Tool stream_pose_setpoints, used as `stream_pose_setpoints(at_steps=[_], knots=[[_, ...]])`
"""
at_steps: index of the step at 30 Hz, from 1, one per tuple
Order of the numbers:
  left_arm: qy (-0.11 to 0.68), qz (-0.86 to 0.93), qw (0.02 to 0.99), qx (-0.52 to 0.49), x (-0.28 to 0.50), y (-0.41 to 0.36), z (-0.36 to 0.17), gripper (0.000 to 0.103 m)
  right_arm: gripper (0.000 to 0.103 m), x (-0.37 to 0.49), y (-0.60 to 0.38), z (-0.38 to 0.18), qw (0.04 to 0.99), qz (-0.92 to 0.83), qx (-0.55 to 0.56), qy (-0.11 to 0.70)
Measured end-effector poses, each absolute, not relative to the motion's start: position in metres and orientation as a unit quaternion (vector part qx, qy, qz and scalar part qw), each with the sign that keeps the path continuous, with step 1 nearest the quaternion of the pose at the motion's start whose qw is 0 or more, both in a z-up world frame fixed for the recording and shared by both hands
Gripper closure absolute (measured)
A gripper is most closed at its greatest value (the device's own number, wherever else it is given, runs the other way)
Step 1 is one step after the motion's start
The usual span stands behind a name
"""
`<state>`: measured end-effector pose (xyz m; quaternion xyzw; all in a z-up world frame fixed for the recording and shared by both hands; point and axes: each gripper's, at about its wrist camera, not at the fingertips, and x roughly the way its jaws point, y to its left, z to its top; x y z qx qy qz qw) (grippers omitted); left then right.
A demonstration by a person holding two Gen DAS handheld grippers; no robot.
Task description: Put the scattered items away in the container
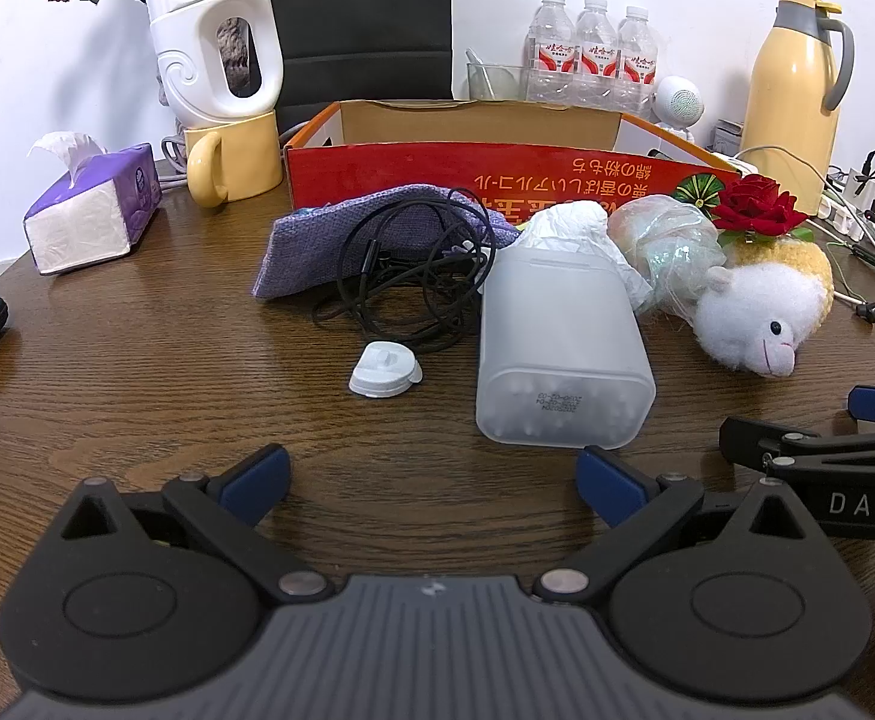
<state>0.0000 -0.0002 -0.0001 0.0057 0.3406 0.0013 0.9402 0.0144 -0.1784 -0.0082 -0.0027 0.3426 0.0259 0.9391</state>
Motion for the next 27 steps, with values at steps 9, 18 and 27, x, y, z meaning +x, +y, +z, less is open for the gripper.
stream_pose_setpoints(at_steps=[9,18,27], knots=[[0.341,0.001,0.94,0.006,0.0,-0.0002,-0.0001,0.0,0.0,0.0151,-0.1762,-0.0104,0.939,0.026,-0.002,0.343],[0.341,0.002,0.94,0.006,0.0,-0.0005,-0.0001,0.0,0.0,0.0194,-0.1754,-0.0141,0.939,0.002,0.005,0.343],[0.33,-0.009,0.944,0.009,-0.0052,0.0006,0.0029,0.0,0.0,0.0169,-0.1747,-0.0143,0.939,0.004,0.002,0.343]])
